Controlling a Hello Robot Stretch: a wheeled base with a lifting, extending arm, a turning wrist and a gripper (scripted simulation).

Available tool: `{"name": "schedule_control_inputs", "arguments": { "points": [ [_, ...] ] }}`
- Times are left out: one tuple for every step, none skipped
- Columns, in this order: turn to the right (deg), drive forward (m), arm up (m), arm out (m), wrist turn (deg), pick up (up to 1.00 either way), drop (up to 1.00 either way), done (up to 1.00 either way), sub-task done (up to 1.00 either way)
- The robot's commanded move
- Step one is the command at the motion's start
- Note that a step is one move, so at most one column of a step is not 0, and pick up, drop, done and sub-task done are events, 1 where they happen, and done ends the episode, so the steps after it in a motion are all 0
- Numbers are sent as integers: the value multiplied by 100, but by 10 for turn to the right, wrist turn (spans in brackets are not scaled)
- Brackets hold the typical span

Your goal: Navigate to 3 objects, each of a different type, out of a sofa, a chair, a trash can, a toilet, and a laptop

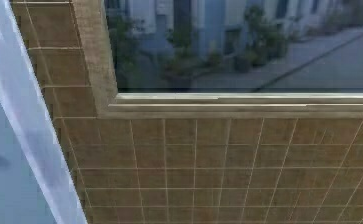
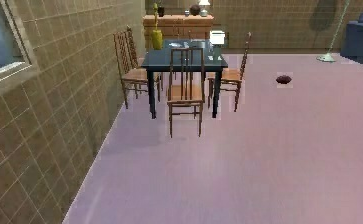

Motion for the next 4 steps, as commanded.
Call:
{"name": "schedule_control_inputs", "arguments": {
  "points": [
    [-300, 0, 0, 0, 0, 0, 0, 0, 0],
    [0, 35, 0, 0, 0, 0, 0, 0, 0],
    [-450, 0, 0, 0, 0, 0, 0, 0, 0],
    [-90, 0, 0, 0, 0, 0, 0, 0, 0]
  ]
}}
